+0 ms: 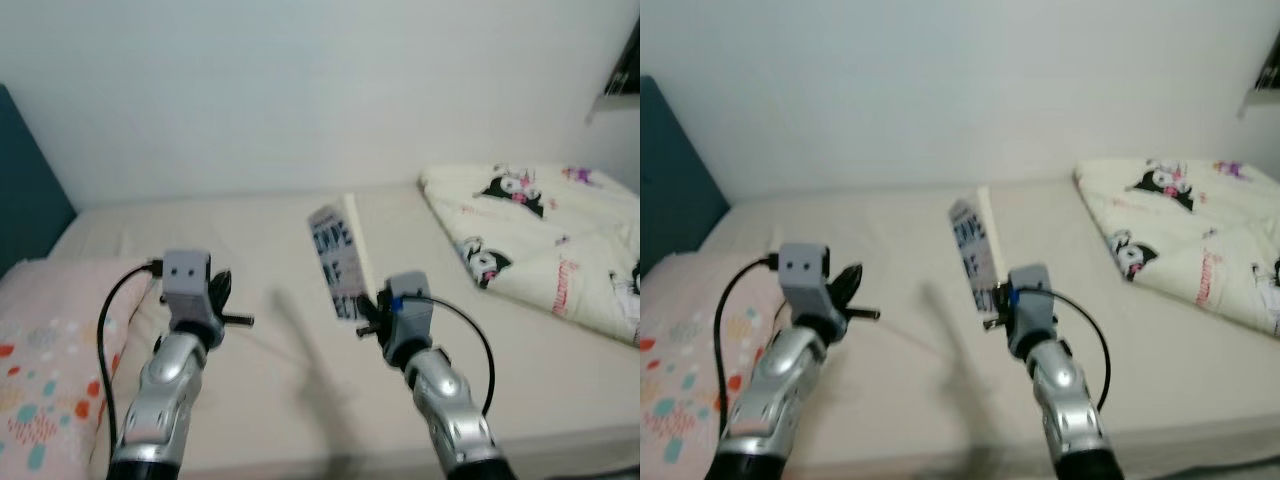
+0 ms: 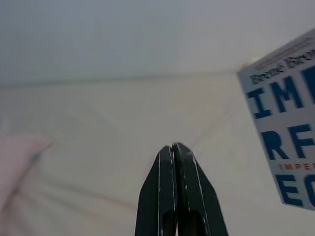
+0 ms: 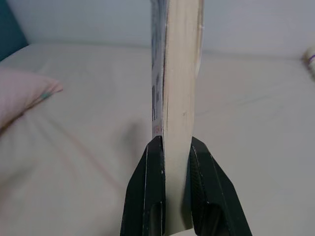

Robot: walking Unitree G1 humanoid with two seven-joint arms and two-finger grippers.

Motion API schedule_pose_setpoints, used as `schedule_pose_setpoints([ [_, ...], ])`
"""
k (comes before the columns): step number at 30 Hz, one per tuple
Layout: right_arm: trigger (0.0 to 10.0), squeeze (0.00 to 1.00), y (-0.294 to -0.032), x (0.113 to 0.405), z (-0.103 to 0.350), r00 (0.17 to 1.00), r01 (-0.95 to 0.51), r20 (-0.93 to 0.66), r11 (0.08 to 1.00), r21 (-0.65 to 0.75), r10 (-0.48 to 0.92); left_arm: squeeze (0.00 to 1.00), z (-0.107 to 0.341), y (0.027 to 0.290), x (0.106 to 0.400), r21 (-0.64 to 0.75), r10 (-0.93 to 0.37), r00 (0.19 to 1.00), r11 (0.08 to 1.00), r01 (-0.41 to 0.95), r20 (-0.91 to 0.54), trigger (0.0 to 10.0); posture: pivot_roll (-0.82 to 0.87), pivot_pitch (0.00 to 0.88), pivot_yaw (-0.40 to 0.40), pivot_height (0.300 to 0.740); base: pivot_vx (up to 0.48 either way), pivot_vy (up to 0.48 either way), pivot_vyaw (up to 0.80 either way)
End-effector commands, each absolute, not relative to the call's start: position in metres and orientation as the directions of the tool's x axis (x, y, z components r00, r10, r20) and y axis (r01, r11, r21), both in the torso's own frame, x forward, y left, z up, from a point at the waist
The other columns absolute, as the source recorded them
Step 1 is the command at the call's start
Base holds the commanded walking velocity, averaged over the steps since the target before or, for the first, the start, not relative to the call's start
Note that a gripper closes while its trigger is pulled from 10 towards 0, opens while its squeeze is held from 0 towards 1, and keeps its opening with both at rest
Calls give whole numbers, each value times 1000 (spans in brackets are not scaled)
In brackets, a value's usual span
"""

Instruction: Clean up the room

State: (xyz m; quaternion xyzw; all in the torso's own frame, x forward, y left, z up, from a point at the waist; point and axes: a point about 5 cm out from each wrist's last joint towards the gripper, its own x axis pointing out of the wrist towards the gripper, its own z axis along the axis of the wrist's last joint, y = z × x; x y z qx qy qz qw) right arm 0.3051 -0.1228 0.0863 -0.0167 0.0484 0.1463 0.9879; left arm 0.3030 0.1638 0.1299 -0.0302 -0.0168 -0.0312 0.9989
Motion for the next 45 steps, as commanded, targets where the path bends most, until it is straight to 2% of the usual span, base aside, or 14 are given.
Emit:
schedule_pose_setpoints([
  [1, 10000, 0, -118, 307, 95, 952, -304, -53, 953, -11, 303, 0, 129, 165, 303, -55, -63, 998, 996, 64, 26, 10000, 10, 0, 3, 740, 0, 435, 0],
  [6, 10000, 0, -117, 307, 94, 952, -304, -51, 953, -8, 303, 0, 131, 163, 303, -32, -85, 996, 996, 86, 33, 10000, 14, 0, 4, 740, 0, 175, 0],
  [24, 10000, 0, -114, 306, 93, 955, -294, -40, 956, 12, 294, 0, 135, 158, 304, 26, -120, 992, 993, 119, 32, 10000, 26, 0, 28, 740, 0, -480, 0],
  [36, 10000, 0, -117, 307, 94, 957, -287, -41, 958, -1, 287, 0, 134, 158, 309, 14, -98, 995, 995, 97, 11, 10000, 19, 0, 30, 740, 0, 0, 0],
  [45, 10000, 0, -116, 307, 94, 948, -316, -48, 948, -22, 315, 0, 134, 158, 310, 8, -89, 996, 996, 89, 9, 10000, 20, 0, 21, 740, 0, 0, 767],
])
